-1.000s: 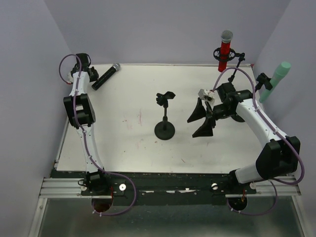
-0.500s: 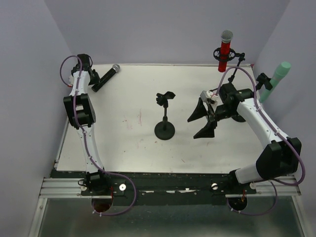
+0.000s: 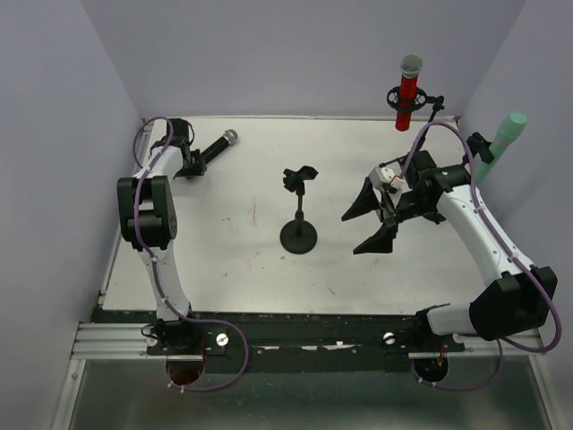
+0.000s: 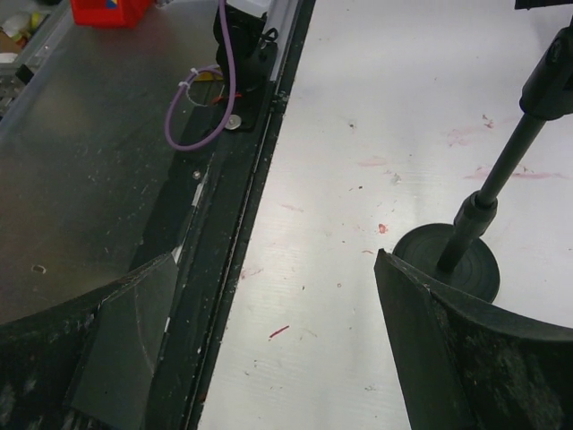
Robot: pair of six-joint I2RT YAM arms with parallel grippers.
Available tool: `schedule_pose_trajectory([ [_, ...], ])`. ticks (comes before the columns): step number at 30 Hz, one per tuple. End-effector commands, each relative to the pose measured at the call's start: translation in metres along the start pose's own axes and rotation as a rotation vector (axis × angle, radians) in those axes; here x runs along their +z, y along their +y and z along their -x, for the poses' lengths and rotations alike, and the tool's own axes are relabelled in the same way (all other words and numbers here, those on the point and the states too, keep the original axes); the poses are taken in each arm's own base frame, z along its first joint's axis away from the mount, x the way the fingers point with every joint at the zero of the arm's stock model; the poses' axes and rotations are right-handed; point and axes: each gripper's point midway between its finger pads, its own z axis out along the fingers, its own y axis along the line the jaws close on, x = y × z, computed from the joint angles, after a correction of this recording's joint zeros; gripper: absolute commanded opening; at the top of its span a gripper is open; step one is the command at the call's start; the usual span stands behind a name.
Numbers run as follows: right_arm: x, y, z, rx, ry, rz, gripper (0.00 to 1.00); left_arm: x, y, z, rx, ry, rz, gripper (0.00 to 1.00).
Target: Attach the microphones to the stand
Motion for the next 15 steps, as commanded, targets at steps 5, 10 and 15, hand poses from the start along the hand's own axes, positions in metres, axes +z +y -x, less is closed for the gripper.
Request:
schedule_pose_trajectory([
  [5,0.004,0.019,0.012,0.002,-0.047,0.027,1.0,-0.129,-0.062,0.014,0.325,0.023,-0.49,0.14],
  [10,0.004,0.018,0.011,-0.003,-0.043,0.025,1.0,-0.155,-0.057,-0.022,0.938,0.258,-0.814,0.65],
  [15,0.004,0.016,0.01,0.0,-0.038,0.022,1.0,-0.129,-0.006,-0.018,1.519,0.121,-0.502,0.81],
])
